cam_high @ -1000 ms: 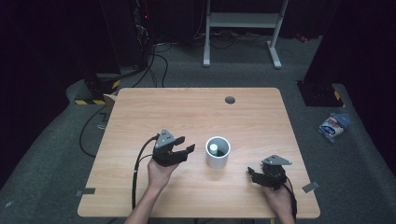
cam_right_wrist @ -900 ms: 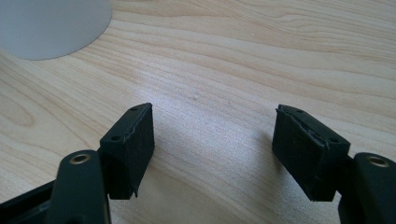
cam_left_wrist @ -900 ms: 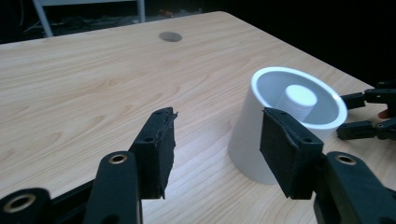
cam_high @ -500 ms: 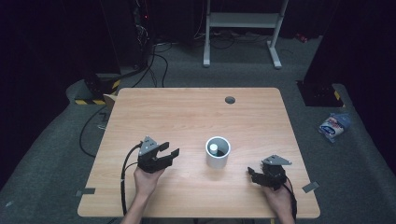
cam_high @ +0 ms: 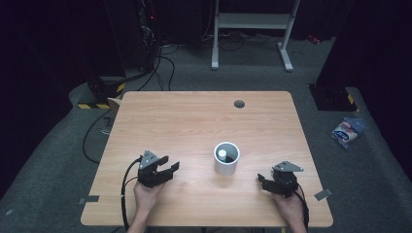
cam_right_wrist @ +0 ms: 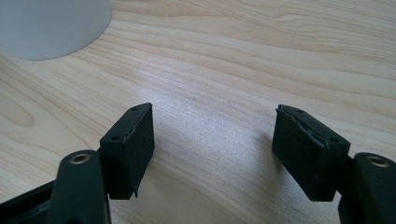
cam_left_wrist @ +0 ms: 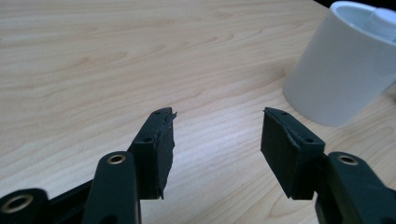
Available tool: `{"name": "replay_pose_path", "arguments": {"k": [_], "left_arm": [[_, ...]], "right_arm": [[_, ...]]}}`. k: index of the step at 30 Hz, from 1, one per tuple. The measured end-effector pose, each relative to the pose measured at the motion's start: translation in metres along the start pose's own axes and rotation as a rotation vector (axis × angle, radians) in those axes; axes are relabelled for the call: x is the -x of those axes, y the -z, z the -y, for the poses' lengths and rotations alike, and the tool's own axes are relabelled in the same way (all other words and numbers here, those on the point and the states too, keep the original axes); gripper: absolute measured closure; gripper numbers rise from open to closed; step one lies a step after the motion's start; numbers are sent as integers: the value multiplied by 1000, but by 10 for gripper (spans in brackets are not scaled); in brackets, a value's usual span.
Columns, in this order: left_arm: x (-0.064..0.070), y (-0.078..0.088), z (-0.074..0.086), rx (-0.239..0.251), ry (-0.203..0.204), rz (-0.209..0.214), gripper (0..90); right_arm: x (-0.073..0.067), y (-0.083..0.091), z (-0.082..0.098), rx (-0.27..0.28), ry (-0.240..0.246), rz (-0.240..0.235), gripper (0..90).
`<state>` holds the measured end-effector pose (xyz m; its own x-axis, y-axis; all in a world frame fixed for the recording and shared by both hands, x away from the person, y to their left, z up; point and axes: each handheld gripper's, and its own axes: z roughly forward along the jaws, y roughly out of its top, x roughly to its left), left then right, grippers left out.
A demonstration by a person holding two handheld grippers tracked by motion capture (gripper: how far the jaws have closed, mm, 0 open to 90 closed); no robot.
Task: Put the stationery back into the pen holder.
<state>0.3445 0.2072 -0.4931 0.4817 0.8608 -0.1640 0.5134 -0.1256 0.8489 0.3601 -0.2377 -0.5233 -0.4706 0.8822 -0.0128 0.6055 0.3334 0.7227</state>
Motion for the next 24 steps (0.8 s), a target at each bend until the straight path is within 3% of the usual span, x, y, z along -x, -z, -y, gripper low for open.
{"name": "replay_pose_path", "arguments": {"k": [10,18,24], "left_arm": [[-10,2,21,-38,32,-40,438],[-14,1,29,-77,29,-70,431],[-11,-5,33,-129,-24,-115,422]], "right_arm": [[0,0,0,0,0,0,296],[0,0,0,0,0,0,296],[0,0,0,-1,1,0,296]]}}
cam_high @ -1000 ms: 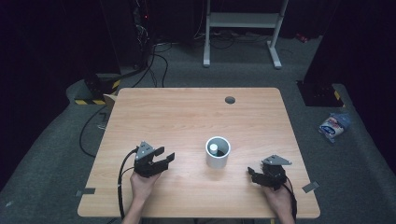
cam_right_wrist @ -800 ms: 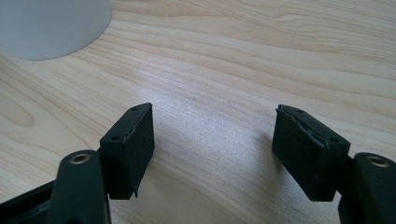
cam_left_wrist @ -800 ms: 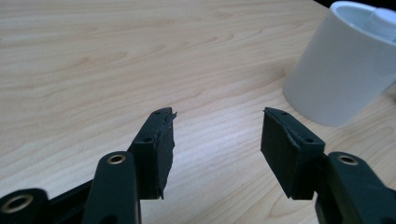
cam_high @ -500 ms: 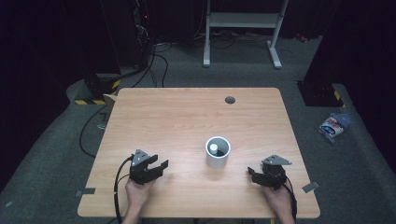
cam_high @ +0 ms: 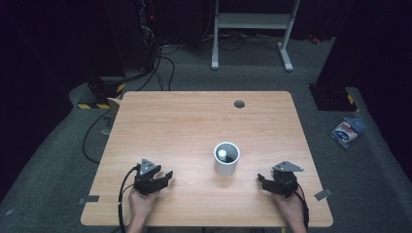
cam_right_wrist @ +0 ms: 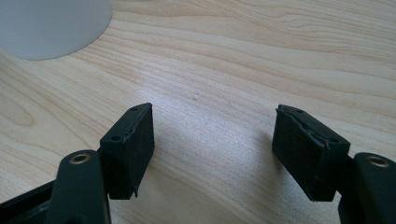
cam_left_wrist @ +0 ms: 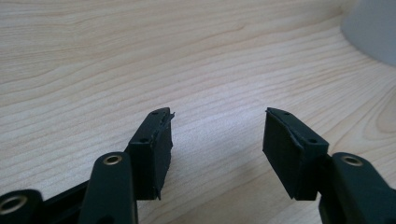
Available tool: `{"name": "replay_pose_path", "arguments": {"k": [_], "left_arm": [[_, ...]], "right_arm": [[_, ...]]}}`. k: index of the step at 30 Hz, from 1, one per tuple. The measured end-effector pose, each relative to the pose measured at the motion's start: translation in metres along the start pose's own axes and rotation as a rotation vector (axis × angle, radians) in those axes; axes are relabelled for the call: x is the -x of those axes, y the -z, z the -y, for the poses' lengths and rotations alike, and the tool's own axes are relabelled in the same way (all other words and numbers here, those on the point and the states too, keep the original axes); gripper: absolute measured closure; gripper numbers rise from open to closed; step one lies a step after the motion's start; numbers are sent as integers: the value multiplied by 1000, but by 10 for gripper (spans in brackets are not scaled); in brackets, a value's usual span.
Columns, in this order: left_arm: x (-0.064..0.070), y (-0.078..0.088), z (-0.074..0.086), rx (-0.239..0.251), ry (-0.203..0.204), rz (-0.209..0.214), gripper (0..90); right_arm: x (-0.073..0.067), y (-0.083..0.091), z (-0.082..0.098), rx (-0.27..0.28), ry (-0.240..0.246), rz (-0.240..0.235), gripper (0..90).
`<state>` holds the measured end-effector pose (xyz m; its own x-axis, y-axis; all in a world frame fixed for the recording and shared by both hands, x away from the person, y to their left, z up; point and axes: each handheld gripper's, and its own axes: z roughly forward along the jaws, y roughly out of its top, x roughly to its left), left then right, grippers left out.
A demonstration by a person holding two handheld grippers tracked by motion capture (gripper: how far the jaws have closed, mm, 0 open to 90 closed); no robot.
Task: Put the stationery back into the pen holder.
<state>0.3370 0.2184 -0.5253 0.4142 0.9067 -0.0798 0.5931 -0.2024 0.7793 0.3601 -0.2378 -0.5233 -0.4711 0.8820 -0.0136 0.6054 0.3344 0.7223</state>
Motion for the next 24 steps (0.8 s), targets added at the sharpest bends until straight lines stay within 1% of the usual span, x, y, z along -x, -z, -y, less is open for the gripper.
{"name": "replay_pose_path", "arguments": {"k": [3,7,8,9,16,20,24], "left_arm": [[2,-2,1,-22,-21,-21,419],[4,-3,1,-28,-52,-46,413],[5,-4,1,-31,-52,-48,410],[5,-4,1,-35,-67,-52,402],[6,-4,1,-38,-54,-72,339],[6,-5,1,-38,-54,-70,336],[7,-5,1,-42,-54,-68,313]], "right_arm": [[0,0,0,0,-1,0,296],[0,0,0,0,0,0,296],[0,0,0,0,-1,0,296],[0,0,0,0,-1,0,296],[0,0,0,1,-1,0,296],[0,0,0,0,-1,0,296],[0,0,0,0,-1,0,296]]}}
